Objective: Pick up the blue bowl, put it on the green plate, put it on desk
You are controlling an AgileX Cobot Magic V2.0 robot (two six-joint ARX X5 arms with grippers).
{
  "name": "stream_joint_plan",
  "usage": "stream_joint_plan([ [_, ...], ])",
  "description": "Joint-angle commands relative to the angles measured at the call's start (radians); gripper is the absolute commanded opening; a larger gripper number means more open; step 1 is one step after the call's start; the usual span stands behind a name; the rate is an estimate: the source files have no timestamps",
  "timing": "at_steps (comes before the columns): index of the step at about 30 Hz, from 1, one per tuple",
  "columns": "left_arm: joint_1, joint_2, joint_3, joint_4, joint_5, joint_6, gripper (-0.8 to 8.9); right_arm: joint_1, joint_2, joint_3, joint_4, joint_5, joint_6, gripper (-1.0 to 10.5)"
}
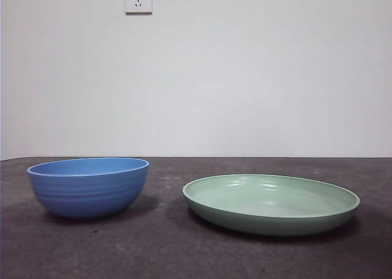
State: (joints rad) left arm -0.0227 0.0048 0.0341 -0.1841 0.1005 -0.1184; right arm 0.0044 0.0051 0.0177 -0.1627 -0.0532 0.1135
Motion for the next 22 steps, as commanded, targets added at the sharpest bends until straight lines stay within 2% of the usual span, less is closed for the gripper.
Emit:
stream_joint_plan([
  [1,-0.001,-0.001,-0.010,-0.033,-0.004,-0.003,0.06,-0.002,-0.002,-0.005,0.013,0.000,0.018,0.4],
  [7,-0.001,0.000,-0.001,-0.034,-0.004,-0.010,0.07,-0.002,-0.002,-0.005,0.029,-0.012,0.050,0.4],
  [11,-0.001,0.001,0.043,-0.049,-0.003,-0.080,0.07,-0.002,-0.002,-0.003,0.032,-0.058,0.073,0.4],
  [13,-0.002,0.003,0.081,-0.074,-0.003,-0.111,0.08,0.001,-0.001,0.006,0.027,-0.089,0.116,0.1],
  [22,-0.004,0.118,0.288,-0.121,-0.003,-0.190,0.09,0.010,0.026,0.145,-0.018,-0.089,0.311,0.1],
])
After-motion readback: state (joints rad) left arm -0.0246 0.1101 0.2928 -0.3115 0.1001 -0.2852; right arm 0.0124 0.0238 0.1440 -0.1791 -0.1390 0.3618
